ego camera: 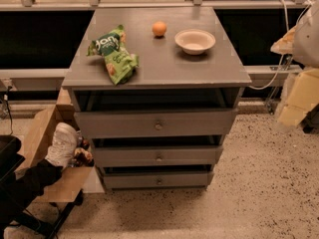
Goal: Open middle drawer
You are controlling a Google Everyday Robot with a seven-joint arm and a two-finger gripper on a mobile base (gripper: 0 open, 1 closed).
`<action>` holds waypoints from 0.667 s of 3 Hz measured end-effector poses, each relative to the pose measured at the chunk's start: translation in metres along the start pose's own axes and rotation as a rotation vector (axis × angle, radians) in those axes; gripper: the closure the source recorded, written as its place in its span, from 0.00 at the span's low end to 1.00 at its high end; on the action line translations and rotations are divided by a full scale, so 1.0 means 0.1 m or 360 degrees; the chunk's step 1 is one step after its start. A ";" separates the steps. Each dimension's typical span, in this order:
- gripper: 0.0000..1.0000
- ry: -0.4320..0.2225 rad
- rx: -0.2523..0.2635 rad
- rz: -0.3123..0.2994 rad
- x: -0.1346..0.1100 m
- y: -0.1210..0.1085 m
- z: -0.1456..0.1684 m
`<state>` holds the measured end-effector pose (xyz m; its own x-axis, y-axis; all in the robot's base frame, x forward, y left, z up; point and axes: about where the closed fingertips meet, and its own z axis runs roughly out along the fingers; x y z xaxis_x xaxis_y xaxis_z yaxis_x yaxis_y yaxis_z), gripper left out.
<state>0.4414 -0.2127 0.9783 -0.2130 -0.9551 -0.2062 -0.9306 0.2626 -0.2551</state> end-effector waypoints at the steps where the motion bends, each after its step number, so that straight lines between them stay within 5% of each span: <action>1: 0.00 0.0000 0.0000 0.0000 0.00 0.00 0.00; 2: 0.00 -0.0032 -0.0054 -0.0015 -0.02 0.20 0.25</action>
Offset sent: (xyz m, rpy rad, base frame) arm -0.0598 0.0559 -0.1602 0.1258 0.1599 0.1166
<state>0.4307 -0.2021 0.9495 -0.1983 -0.9545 -0.2227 -0.9422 0.2483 -0.2252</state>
